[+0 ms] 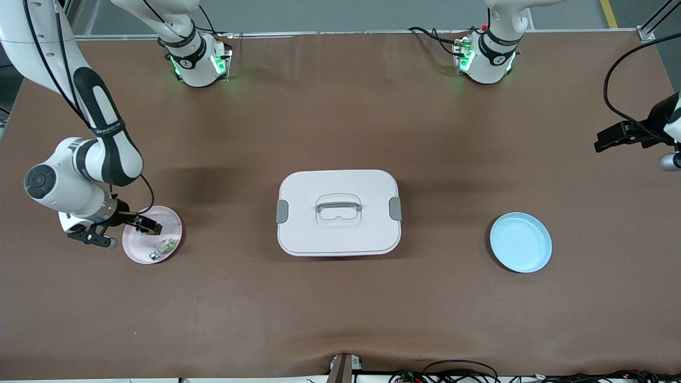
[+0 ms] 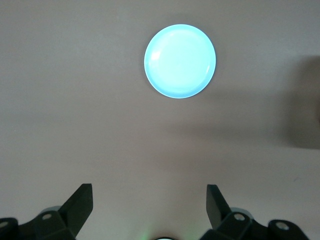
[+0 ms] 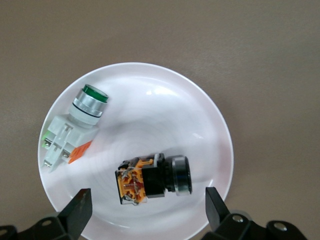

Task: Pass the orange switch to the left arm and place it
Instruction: 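Lower the right gripper and close it on the black-orange switch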

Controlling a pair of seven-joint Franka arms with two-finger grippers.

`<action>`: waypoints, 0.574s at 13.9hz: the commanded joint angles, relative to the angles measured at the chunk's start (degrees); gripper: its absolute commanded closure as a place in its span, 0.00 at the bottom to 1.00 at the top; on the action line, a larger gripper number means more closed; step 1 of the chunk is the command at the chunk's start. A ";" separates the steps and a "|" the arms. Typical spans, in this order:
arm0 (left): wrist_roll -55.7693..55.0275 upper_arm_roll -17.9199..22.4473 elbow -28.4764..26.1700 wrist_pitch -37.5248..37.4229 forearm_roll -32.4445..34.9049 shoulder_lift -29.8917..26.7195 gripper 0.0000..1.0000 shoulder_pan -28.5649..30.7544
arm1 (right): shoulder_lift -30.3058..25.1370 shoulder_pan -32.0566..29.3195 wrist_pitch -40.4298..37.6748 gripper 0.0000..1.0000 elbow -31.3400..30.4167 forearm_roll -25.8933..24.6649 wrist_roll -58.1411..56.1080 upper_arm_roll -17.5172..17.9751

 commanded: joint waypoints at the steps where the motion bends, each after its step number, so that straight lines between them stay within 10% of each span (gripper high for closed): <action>1: 0.66 -0.21 1.05 -0.18 0.84 0.64 0.00 -0.01 | 1.95 0.46 0.27 0.00 1.61 -0.41 0.91 -0.11; 8: 0.84 -0.38 2.01 -0.18 0.84 1.87 0.00 2.37 | 4.59 -0.15 0.10 0.00 2.93 -4.99 0.12 -0.11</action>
